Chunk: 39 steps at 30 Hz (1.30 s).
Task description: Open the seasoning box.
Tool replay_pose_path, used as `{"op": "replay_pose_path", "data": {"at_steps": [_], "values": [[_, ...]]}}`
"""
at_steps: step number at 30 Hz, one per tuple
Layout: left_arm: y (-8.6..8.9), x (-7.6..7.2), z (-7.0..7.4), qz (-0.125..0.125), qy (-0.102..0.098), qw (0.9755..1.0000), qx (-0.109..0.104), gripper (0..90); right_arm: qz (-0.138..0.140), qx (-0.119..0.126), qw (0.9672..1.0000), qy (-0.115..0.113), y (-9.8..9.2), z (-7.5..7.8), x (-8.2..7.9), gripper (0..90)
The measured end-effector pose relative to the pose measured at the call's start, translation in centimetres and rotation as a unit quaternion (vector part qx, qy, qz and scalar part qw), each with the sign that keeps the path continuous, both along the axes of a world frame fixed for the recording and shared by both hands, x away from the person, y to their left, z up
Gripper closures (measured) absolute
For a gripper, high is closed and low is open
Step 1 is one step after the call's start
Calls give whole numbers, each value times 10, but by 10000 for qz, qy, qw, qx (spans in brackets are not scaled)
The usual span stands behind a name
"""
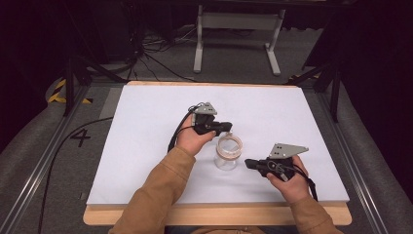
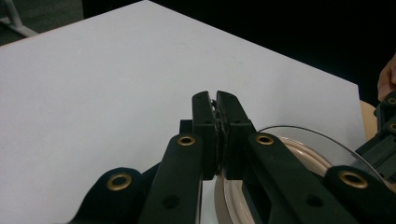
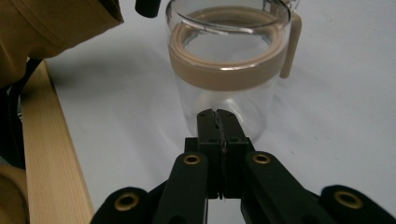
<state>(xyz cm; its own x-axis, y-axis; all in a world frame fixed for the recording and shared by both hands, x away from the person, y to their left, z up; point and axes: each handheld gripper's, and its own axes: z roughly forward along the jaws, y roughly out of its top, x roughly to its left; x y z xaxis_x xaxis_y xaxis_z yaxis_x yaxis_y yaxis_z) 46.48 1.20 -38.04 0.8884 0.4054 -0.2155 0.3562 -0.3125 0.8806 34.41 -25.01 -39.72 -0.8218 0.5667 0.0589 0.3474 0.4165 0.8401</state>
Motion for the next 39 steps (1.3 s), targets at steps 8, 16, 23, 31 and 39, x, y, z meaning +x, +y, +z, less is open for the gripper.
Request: {"op": "replay_pose_path", "data": {"at_steps": [8, 16, 23, 31, 39], "values": [[1, 1, -1, -22, 60, 10000, -23, 875, -3, 119, 9999, -26, 11, 0, 3, 900], [-1, 1, -1, 11, 7, 10000, 32, 876, -4, 157, 9998, -76, 15, 1, 3, 900], [-1, 1, -1, 26, 1, 10000, -11, 876, -28, 466, 9988, -134, 15, 8, 5, 900], [-1, 0, 0, 17, 24, 10000, -7, 877, -64, 657, 9978, 6, 12, 5, 9, 900], [0, 2, 0, 3, 52, 10000, 2, 879, -46, 486, 9987, 127, 14, 2, 9, 900]]}}
